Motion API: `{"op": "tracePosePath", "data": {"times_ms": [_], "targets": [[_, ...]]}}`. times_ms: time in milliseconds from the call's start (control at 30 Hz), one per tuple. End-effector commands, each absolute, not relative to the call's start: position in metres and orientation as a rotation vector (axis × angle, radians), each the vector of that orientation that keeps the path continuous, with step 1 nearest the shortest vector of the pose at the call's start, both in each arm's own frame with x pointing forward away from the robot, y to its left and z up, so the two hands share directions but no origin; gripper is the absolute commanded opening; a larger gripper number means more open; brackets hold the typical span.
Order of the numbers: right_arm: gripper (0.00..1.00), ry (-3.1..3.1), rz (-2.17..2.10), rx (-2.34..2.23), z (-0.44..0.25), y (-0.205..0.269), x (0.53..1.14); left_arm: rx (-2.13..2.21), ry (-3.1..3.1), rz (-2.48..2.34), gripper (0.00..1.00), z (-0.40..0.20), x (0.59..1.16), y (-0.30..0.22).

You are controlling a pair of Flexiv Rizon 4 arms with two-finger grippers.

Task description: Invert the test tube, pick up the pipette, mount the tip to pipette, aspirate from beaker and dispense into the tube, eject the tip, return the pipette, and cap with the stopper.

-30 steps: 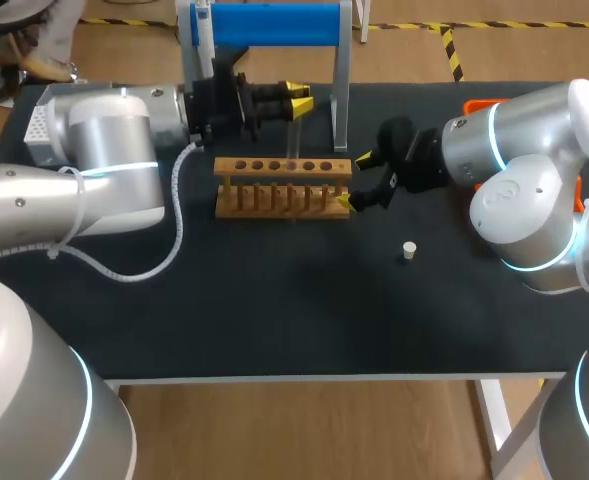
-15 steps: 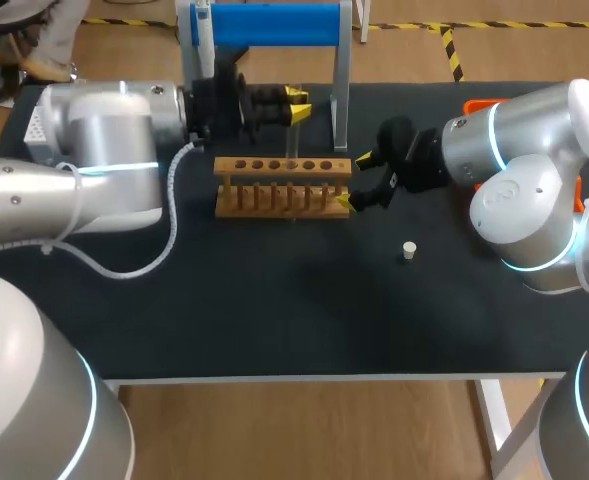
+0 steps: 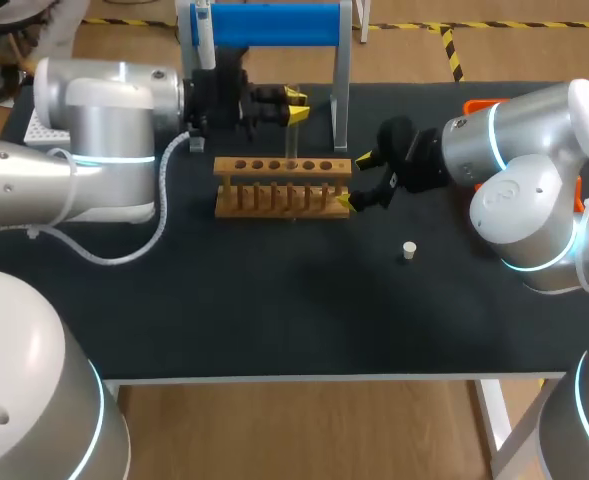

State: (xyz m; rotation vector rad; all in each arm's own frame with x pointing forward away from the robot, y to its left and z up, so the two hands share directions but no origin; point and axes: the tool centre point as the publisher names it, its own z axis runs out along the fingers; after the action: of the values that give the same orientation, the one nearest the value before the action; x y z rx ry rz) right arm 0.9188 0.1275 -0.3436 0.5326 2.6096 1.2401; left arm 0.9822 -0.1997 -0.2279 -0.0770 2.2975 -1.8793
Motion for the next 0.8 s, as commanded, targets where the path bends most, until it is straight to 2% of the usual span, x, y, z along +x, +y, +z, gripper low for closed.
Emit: {"op": "tracePosePath", "data": {"times_ms": [33,800], "targets": [[1.0,2.612,1.238,0.533,-0.343,0.1273,0.9188,-0.081,2.303,-1.878,0.0,-0.2298,0.9854,-0.2026],[1.0,2.612,1.238,0.533,-0.343,0.1273,0.9188,-0.112,2.289,-1.89,0.0,-0.239,0.9879,-0.2039]]}}
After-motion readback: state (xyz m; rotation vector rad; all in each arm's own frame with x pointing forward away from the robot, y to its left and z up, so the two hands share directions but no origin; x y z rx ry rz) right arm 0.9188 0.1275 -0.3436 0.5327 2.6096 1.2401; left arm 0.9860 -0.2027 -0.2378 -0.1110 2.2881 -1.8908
